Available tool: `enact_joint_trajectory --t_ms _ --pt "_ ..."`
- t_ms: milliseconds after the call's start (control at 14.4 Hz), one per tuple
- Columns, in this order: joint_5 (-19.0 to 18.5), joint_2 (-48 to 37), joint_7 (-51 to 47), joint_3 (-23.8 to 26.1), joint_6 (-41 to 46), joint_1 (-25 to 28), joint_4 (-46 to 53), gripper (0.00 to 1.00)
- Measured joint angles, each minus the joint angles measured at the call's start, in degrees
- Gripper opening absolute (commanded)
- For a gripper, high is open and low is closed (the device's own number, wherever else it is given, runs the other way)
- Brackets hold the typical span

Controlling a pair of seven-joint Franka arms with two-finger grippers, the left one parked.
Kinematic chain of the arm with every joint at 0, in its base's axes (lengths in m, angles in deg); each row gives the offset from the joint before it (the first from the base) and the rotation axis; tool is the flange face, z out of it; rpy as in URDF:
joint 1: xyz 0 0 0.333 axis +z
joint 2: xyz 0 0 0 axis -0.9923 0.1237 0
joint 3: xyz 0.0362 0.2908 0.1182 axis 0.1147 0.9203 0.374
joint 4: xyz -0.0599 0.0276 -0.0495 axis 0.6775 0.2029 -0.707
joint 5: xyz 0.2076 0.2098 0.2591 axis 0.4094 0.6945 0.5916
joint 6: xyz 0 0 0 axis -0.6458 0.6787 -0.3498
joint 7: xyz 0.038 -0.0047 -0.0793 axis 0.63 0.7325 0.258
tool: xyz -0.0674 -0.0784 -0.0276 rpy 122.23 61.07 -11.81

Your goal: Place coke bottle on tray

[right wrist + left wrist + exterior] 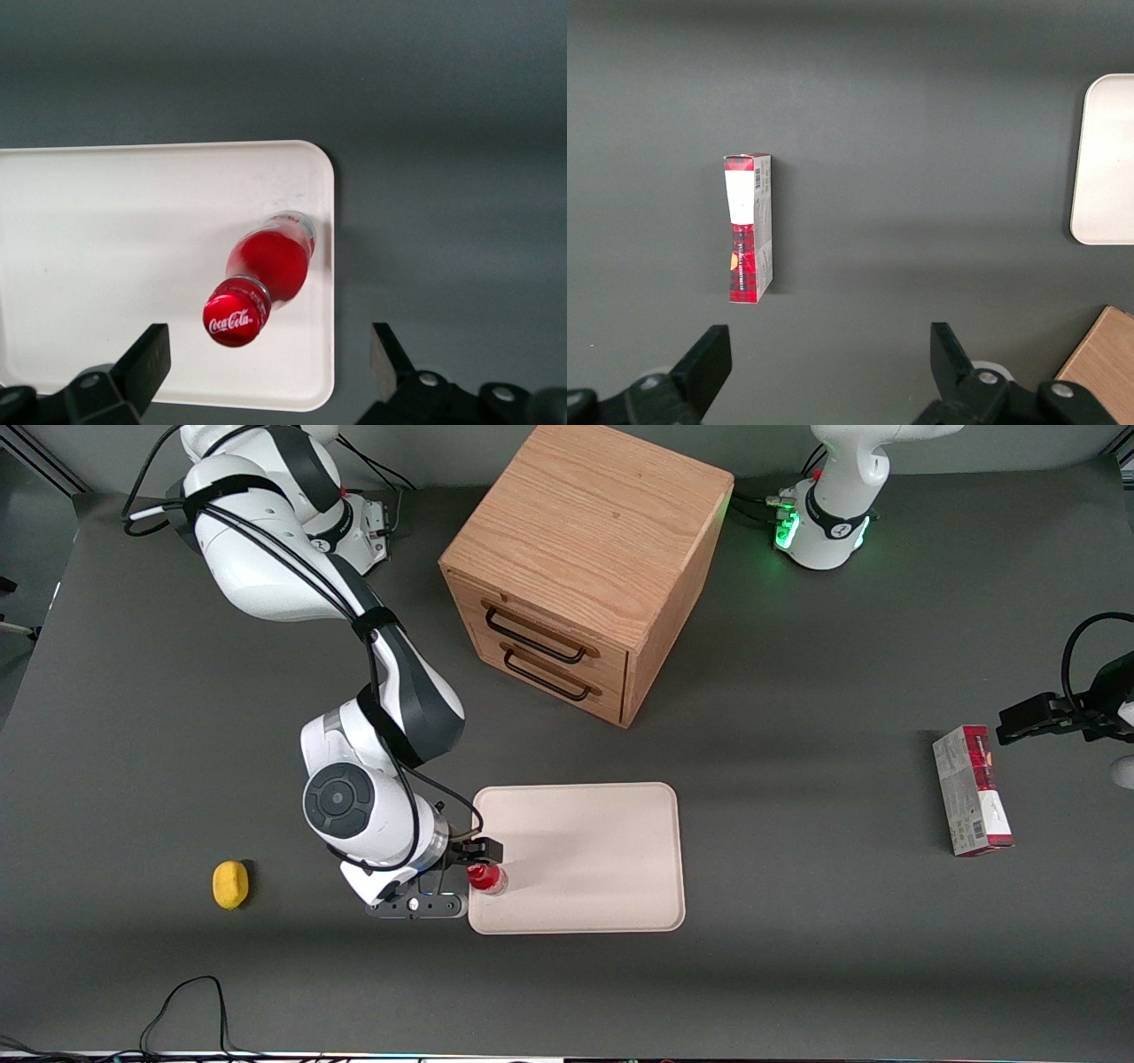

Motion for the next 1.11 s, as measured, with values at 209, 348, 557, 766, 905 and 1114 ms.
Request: enact_joint_trajectory --t_ms 209,348,557,766,905,1114 --pt "0.0 0.0 0.0 0.0 0.0 0.0 0.1 1.00" --pt "0.0 -0.6 0.0 -0.1 2.8 0.0 1.1 1.00" --pt "0.2 -4.3 2.3 -0.3 12.0 -2.1 1.7 1.00" --pt "1.3 -12.7 8.9 -0.2 16.2 -6.9 -4.1 1.00" --pt "1.5 -21.0 12.2 -0.3 17.0 -9.5 -13.1 1.00" --pt "2.1 -35.5 19.0 -1.2 17.0 -13.0 -29.2 1.00"
